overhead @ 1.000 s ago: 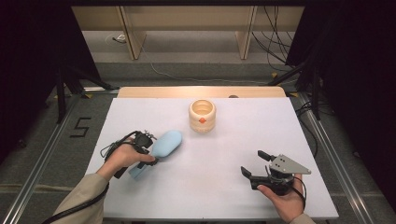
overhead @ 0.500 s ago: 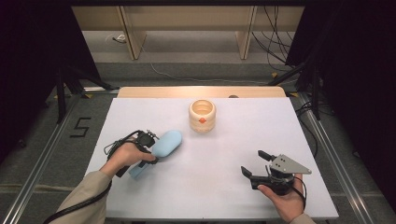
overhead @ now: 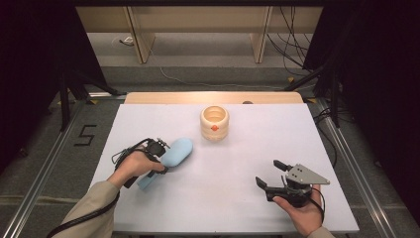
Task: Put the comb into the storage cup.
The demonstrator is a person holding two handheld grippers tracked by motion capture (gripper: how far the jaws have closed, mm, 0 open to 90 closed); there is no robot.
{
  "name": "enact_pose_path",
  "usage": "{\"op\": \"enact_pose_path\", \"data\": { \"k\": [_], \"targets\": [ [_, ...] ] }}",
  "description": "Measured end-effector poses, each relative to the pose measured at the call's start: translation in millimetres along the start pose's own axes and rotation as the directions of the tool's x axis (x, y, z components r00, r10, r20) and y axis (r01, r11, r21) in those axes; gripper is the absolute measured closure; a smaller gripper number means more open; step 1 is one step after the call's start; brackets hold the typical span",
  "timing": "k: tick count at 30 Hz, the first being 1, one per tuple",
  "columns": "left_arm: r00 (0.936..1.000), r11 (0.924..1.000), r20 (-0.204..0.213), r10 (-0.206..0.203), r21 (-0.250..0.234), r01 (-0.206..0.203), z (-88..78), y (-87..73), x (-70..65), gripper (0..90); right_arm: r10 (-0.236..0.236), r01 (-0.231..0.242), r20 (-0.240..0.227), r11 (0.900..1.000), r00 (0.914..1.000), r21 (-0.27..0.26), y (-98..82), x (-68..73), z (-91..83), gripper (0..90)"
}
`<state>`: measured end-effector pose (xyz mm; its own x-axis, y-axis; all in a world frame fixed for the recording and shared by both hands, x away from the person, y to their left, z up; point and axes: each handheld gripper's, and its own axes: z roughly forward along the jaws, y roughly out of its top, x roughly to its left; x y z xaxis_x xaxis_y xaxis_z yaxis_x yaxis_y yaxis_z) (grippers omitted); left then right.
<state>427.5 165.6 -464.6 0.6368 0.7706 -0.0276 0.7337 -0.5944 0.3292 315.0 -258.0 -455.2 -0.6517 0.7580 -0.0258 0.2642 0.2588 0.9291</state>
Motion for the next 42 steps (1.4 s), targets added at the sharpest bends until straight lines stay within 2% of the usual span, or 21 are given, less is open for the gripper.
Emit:
{"op": "enact_pose_path", "data": {
  "k": [6, 13, 29, 35, 38, 40, 41, 42],
  "targets": [
    [1.0, 1.0, -0.001, 0.006, -0.003, -0.006, -0.2, -0.6, -0.5, 67.9, 0.001, -0.001, 0.0, 1.0, 1.0, 0.0, -0.3, -0.2, 0.2, 15.8],
    [0.9999, 0.9999, 0.008, -0.007, -0.015, 0.007, -0.6, -2.3, -0.5, 68.5, 0.0, 0.0, 0.0, 1.0, 1.0, 0.004, -0.3, -0.2, 0.2, 15.8],
    [0.9992, 0.9951, 0.016, -0.036, -0.091, 0.037, -4.8, -4.6, -4.8, 68.9, 0.0, 0.0, -0.001, 1.0, 1.0, 0.003, -0.3, -0.1, 0.2, 15.8],
    [0.9981, 0.987, 0.012, -0.061, -0.148, 0.062, -11.1, -7.8, -4.8, 69.0, -0.002, 0.002, -0.002, 1.0, 1.0, 0.002, -0.3, 0.2, 0.4, 15.8],
    [0.9963, 0.9782, 0.019, -0.084, -0.189, 0.086, -15.6, -10.1, -5.8, 68.9, -0.002, 0.002, -0.003, 1.0, 1.0, 0.004, -0.3, 0.3, 0.5, 15.8],
    [0.996, 0.9759, 0.021, -0.087, -0.199, 0.089, -16.6, -10.6, -6.2, 68.9, -0.003, 0.003, -0.003, 1.0, 1.0, 0.005, -0.5, 0.4, 0.8, 15.8],
    [0.9953, 0.9699, 0.016, -0.096, -0.224, 0.097, -18.0, -11.4, -8.5, 69.0, -0.003, 0.003, -0.003, 1.0, 1.0, 0.004, -0.5, 0.5, 0.9, 15.9],
    [0.9953, 0.9699, 0.016, -0.096, -0.224, 0.097, -18.0, -11.4, -8.5, 69.0, -0.003, 0.003, -0.003, 1.0, 1.0, 0.005, -0.5, 0.5, 0.9, 15.8]
  ]
}}
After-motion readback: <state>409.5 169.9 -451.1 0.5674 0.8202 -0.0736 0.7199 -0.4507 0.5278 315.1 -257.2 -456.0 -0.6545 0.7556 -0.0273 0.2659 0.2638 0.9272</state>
